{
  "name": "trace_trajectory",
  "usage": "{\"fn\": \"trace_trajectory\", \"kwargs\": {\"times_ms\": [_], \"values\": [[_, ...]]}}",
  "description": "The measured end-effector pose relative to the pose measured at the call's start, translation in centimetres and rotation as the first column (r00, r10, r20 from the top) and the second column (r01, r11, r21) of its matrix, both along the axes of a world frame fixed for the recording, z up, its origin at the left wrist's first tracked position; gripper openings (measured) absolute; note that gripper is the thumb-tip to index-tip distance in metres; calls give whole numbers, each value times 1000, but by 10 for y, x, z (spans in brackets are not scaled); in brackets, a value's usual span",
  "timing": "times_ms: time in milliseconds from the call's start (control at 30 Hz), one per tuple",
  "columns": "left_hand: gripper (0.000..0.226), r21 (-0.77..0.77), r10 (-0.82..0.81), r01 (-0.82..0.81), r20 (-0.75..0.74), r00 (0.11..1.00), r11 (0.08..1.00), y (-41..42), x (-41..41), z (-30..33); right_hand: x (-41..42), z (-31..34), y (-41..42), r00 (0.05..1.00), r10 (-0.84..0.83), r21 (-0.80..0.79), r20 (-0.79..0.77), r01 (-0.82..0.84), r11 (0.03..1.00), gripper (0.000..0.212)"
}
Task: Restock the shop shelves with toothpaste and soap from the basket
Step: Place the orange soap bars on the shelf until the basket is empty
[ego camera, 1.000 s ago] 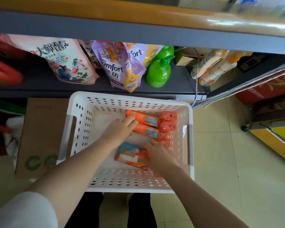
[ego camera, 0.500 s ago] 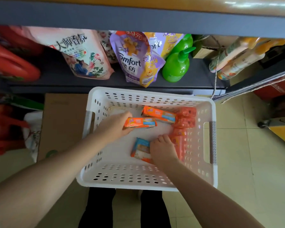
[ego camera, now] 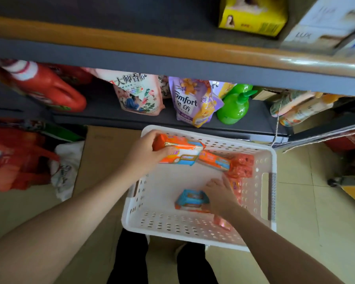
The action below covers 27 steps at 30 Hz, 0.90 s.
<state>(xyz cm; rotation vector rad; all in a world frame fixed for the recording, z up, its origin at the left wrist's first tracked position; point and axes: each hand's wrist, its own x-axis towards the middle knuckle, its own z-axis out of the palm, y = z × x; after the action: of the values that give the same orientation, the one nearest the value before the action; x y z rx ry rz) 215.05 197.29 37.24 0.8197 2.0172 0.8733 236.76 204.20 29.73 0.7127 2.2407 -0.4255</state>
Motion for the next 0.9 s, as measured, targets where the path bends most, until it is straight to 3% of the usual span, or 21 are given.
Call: {"fn": "trace_trajectory", "kwargs": {"times_ms": [133,233,467,633,800,900], "values": [[30,69,128,-131,53,990,989,-5,-11,42,1,52,21,960,-125,-79,-249,108,991,38],[29,176,202,-211,65,977,962,-11,-19,82,-13,105,40,878,-230,-162,-421,177,971,44],[30,402,168,-107,-120,978,909,-19,-55,174,-71,214,58,599,-241,-141,-764,209,968,47],[29,557,181,-54,-176,968,829,3,-104,211,-121,262,54,432,-193,-48,-881,324,945,47],[28,533,131,48,-293,947,845,33,-173,191,-172,272,56,359,-130,39,-924,429,902,45],[25,504,100,65,-294,950,861,44,-209,175,-199,271,60,364,-83,108,-927,475,873,48]]}}
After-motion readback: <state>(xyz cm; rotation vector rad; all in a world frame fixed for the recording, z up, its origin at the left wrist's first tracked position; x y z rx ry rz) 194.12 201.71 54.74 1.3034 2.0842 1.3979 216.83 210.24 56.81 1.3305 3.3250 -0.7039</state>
